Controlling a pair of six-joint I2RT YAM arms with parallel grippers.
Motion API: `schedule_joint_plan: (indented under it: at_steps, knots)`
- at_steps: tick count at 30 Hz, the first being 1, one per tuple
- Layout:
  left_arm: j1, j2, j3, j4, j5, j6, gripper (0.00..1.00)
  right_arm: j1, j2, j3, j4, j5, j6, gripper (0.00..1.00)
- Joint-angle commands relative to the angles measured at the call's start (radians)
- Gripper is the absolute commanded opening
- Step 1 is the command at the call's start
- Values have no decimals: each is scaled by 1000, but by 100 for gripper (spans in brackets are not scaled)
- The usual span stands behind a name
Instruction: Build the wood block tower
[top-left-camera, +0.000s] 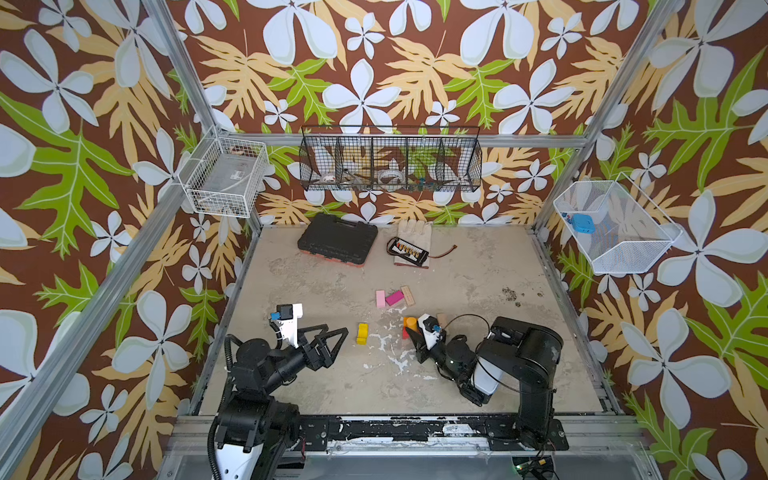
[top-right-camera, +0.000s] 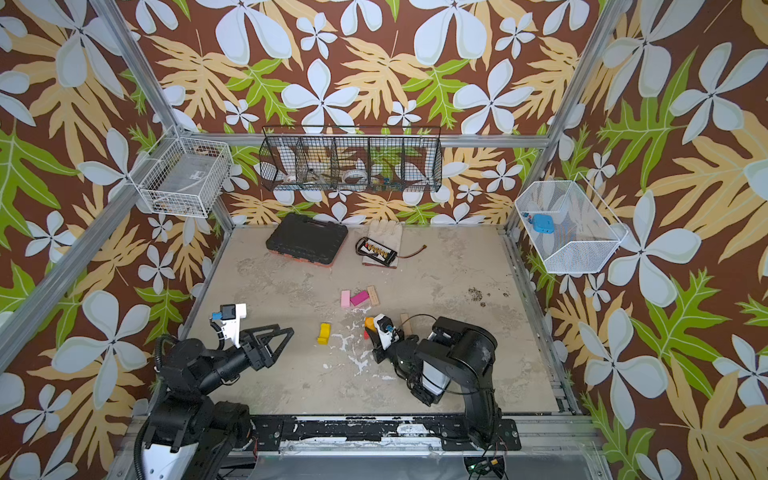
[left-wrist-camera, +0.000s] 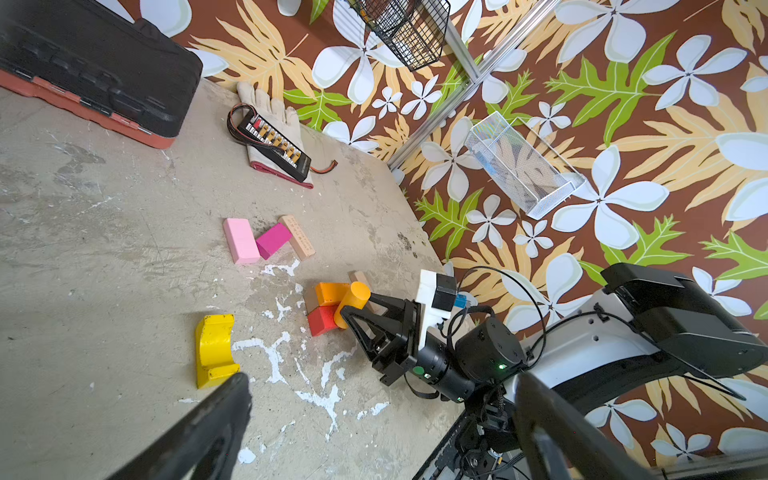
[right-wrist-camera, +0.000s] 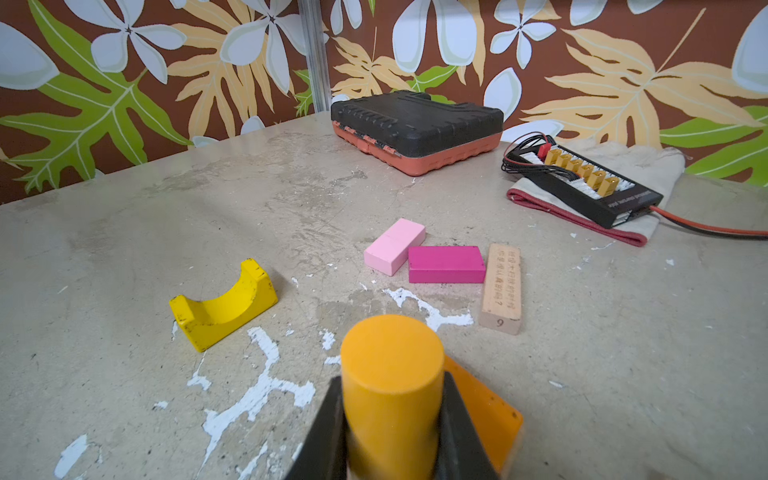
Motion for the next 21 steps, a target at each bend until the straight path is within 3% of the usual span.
schedule_joint_plan:
  at_steps: [1, 10, 21]
  knots:
    - [-1, 0, -3, 22, 5, -5, 100, 0, 4, 2, 115, 12, -3, 32]
    - [-2, 0, -2, 22, 5, -5, 100, -1, 1, -4, 121, 9, 3, 46]
    - [-1, 1, -3, 22, 5, -7, 100, 0, -44, -11, 85, 12, 3, 47]
